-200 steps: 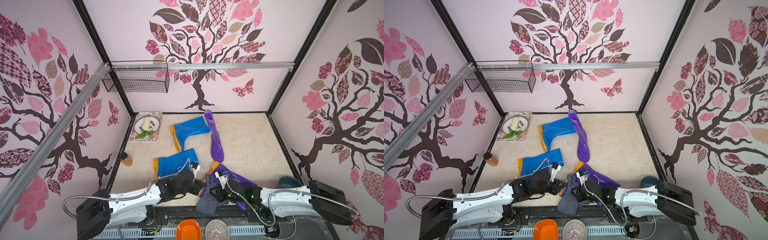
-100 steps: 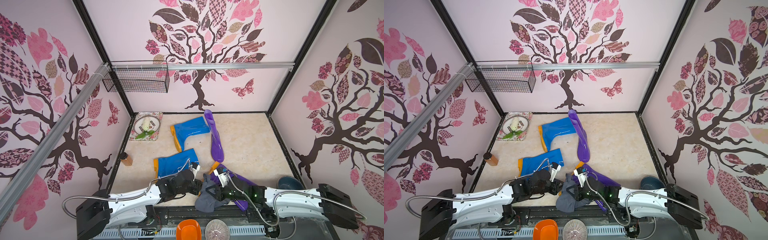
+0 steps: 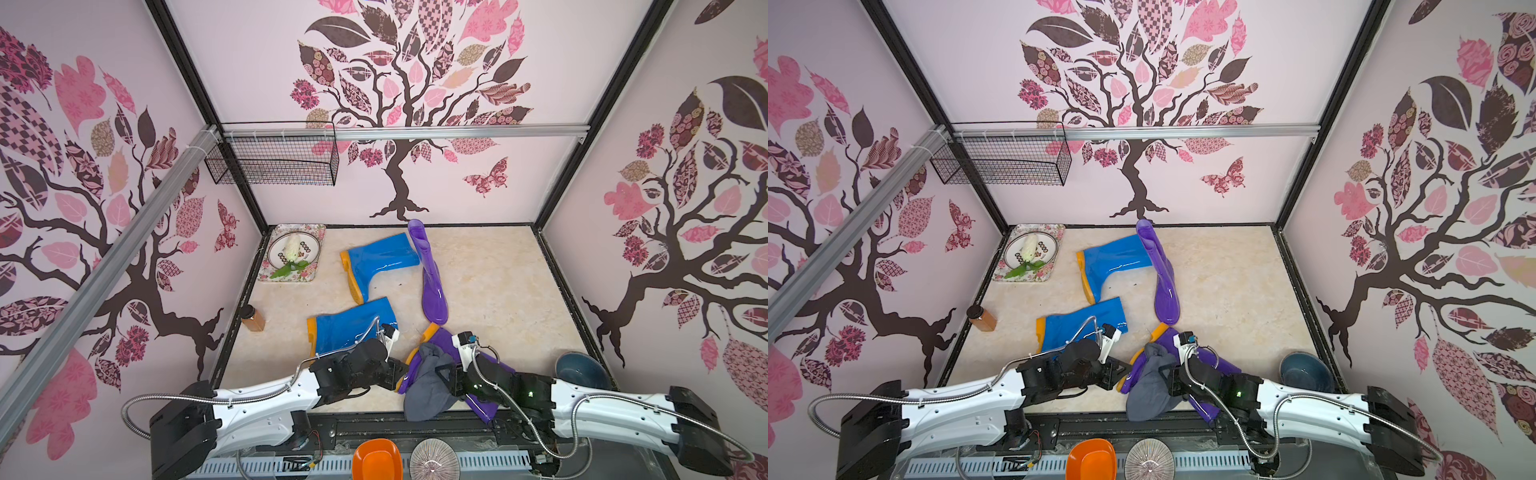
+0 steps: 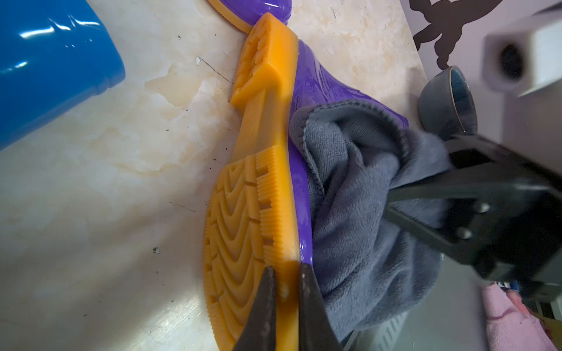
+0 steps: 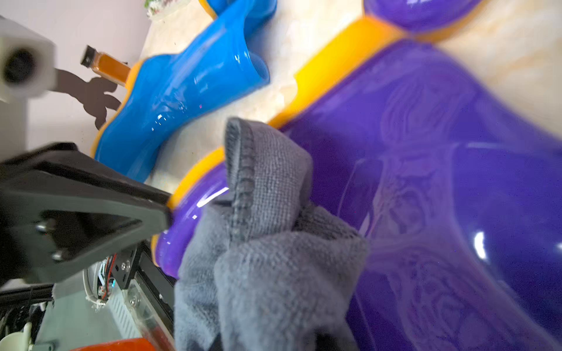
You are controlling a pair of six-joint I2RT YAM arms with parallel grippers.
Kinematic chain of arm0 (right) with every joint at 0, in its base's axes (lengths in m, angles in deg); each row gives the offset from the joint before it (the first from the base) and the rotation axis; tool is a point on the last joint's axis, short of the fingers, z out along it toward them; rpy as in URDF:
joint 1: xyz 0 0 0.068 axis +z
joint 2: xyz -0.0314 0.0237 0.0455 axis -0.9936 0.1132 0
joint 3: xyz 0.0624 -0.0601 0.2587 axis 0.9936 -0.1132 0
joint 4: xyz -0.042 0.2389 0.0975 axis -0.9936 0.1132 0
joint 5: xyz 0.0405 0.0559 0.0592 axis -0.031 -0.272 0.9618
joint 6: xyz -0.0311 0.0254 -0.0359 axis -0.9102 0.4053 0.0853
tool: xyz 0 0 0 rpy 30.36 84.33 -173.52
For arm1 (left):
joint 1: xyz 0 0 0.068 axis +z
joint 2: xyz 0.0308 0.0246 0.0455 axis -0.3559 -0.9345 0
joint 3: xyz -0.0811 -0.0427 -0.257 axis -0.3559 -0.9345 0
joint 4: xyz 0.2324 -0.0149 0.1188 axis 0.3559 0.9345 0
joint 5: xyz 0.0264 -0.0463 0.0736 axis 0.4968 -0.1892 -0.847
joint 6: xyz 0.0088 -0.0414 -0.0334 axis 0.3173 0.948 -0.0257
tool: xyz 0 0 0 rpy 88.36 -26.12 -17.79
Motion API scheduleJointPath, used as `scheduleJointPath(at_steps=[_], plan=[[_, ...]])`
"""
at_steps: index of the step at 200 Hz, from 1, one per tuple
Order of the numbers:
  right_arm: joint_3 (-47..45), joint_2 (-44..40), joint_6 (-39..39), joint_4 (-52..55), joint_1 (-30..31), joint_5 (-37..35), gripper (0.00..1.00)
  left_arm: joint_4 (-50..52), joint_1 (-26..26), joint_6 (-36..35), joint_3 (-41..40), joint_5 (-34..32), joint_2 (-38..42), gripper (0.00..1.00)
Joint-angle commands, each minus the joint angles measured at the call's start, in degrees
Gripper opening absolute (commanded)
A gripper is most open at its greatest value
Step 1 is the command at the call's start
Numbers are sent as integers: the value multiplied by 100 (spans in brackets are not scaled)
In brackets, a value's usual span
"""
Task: Wipe the rubber boots with a cloth
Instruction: Wipe the dirt off the rubber boot.
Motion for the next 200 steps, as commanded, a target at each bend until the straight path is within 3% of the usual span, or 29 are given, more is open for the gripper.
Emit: scheduleJointPath(at_steps=[1,18,44,62,89,122,160,183,200], plan=[[987,-136,-595,1116,-391,-464,0,446,-10,-210,107,-29,-80,23],[1314,320,-1070,1114,-1040,-61,0,480,-5,-394,200,59,-149,39],[1421,1200,-1570,227,-1702,868,0,589,-10,-492,361,146,-293,48],[1544,1965,-1645,-155,-2131,1164,0,501,-10,-476,385,183,-412,48],[1331,2611,-1432,-482,-2681,1143,0,495,-62,-467,395,197,-657,39],[669,2326,-1275,-365,-3188,963,0,513,-80,-462,214,107,-656,24],[244,1960,-1320,254,-5102,2181,0,537,-72,-427,-77,26,-540,16],[357,1557,-1389,13,-5081,2729,0,533,-78,-419,-178,30,-467,14],[587,1563,-1294,-392,-4639,3256,0,553,-78,-502,-184,6,-457,14]])
